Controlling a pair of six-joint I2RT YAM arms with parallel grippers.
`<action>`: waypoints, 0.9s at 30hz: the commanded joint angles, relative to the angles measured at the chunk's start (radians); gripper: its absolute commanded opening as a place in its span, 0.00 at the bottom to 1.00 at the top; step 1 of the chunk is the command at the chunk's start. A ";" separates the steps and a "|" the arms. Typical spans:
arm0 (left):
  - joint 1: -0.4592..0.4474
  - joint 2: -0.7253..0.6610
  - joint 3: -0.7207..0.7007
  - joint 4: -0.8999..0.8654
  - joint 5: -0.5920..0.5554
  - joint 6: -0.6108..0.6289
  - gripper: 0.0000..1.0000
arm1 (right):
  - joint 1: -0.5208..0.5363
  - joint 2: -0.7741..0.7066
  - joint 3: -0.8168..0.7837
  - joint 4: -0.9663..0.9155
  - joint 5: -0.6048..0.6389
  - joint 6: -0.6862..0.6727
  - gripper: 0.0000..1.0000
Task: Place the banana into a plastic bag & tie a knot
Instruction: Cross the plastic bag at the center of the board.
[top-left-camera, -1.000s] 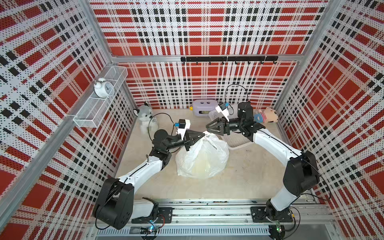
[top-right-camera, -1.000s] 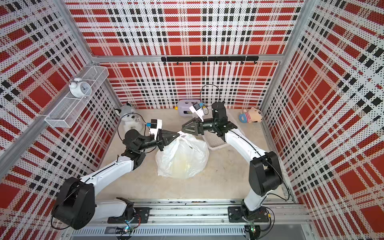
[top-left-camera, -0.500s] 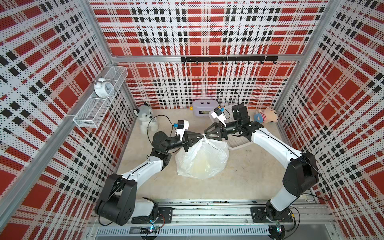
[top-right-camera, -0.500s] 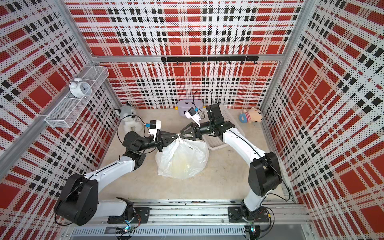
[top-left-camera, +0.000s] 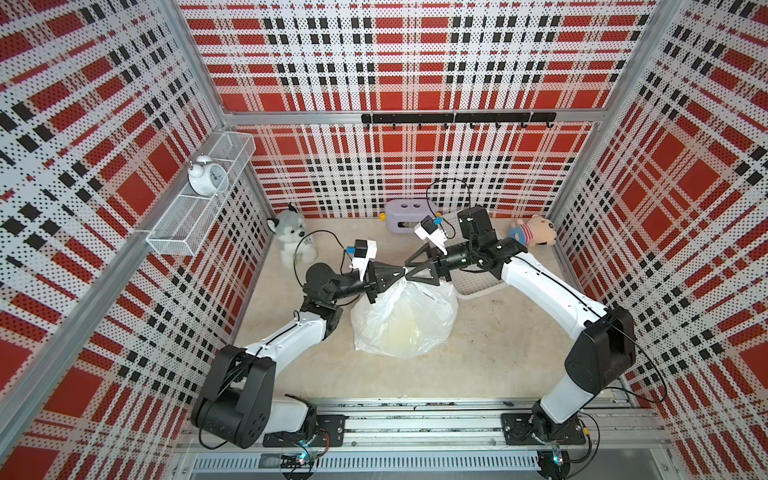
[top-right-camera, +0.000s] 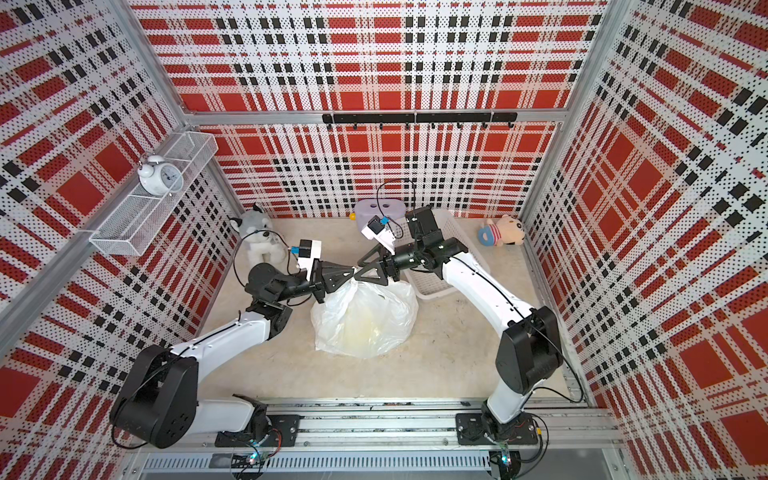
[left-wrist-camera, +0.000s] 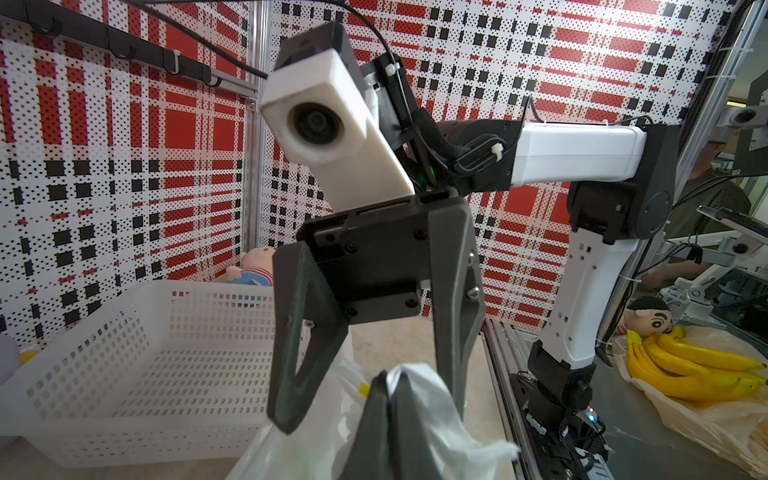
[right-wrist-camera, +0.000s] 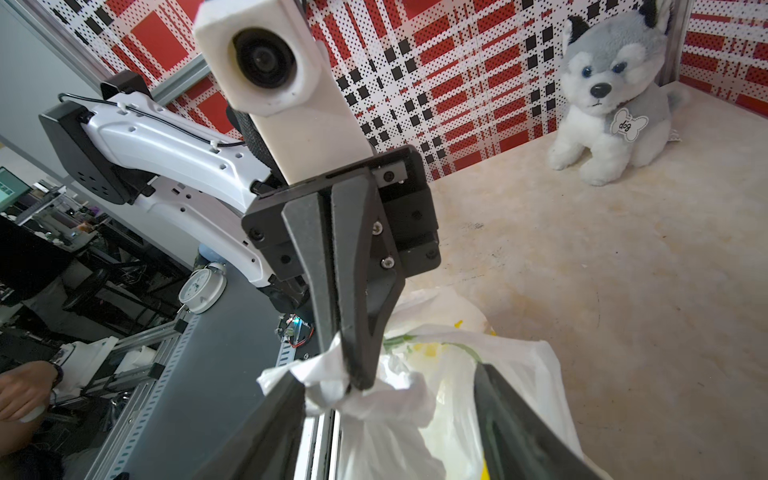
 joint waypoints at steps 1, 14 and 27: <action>0.006 0.001 -0.010 0.032 0.000 -0.003 0.00 | 0.010 0.006 0.018 -0.044 0.044 -0.021 0.71; -0.070 -0.064 -0.061 -0.130 -0.169 0.266 0.00 | 0.011 -0.023 0.021 -0.099 0.027 -0.013 0.61; -0.063 -0.086 -0.059 -0.163 -0.137 0.309 0.00 | 0.050 -0.034 0.032 -0.249 0.197 -0.093 0.51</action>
